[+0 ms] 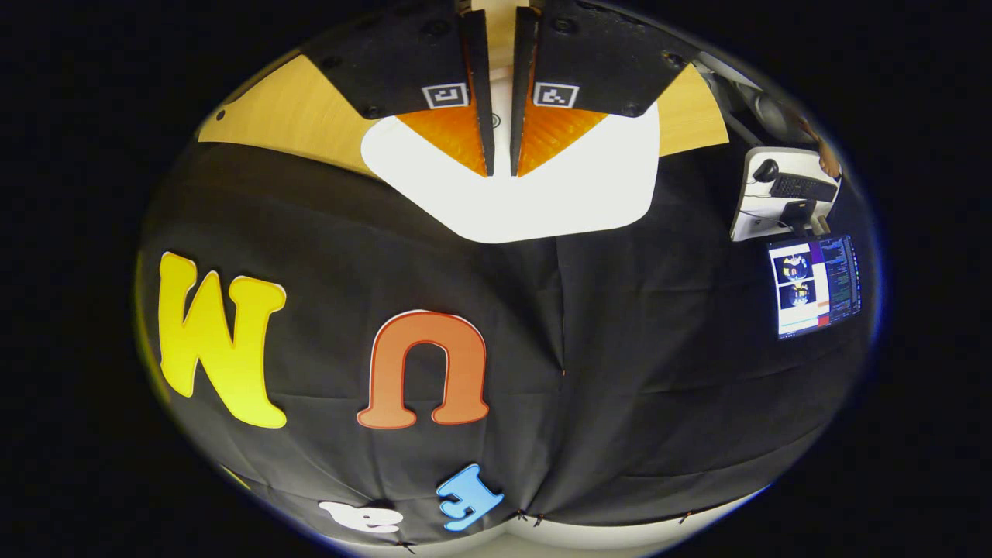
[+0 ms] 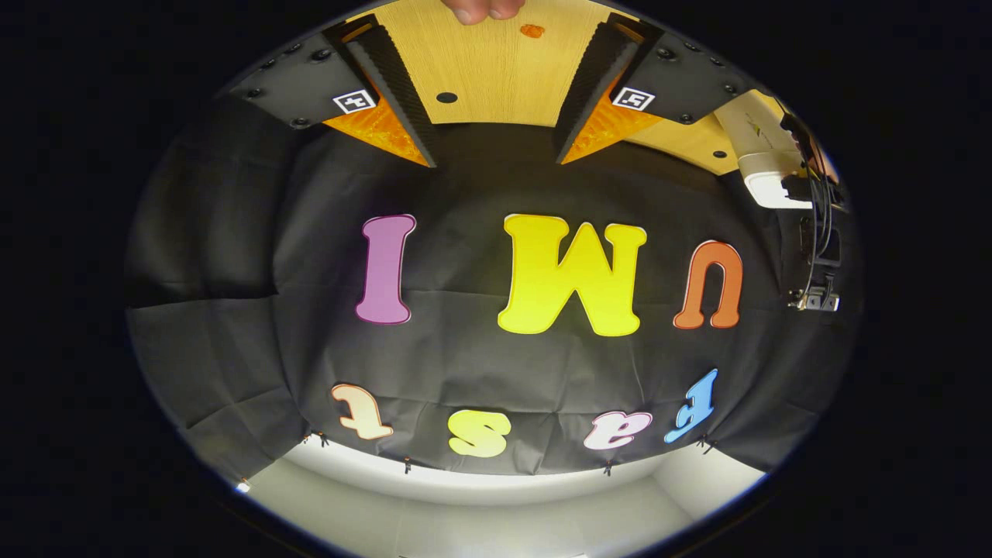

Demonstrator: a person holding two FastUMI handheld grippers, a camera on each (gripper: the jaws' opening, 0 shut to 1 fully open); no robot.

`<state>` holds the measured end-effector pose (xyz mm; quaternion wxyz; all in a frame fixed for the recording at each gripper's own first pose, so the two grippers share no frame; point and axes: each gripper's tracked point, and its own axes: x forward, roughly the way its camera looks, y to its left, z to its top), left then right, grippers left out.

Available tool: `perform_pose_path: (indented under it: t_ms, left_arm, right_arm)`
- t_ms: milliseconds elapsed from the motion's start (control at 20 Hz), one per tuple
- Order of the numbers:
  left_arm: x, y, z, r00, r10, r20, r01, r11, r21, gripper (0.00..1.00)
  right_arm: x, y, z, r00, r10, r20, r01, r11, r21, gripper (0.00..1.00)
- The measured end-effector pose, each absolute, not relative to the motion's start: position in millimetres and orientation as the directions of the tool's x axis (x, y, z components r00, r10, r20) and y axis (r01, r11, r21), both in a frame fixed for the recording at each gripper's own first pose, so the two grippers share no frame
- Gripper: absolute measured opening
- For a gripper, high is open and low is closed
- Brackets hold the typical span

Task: Press the lid of the desktop garbage bin to open it, pick up the crumpled paper on the desktop and throw it into the bin, then pick up the pop can on the desktop and drop it into the bin, and finally close the garbage bin lid.

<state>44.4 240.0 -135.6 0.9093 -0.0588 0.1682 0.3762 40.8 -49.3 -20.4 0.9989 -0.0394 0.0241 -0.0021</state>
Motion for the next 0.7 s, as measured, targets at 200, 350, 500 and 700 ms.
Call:
perform_pose_path:
  t_ms: [200, 350, 500, 700]
  left_arm:
    - [43, 241, -141, 0.651, 0.675, -0.348, -0.719, 0.695, 0.004, 0.17]
    - [44, 238, -140, 0.666, 0.667, -0.334, -0.709, 0.705, -0.007, 0.16]
    - [45, 239, -132, 0.675, 0.671, -0.307, -0.700, 0.714, 0.020, 0.16]
    - [40, 231, -122, 0.704, 0.635, -0.319, -0.667, 0.745, 0.012, 0.18]
  right_arm:
    - [41, -41, -26, 0.998, 0.010, -0.059, -0.014, 0.998, -0.067, 0.94]
    - [40, -38, -22, 0.999, 0.009, -0.036, -0.012, 0.998, -0.064, 0.94]
    - [38, -32, -25, 0.999, 0.021, -0.038, -0.024, 0.997, -0.075, 0.94]
    - [38, -37, -20, 1.000, 0.007, -0.027, -0.009, 0.998, -0.065, 0.94]
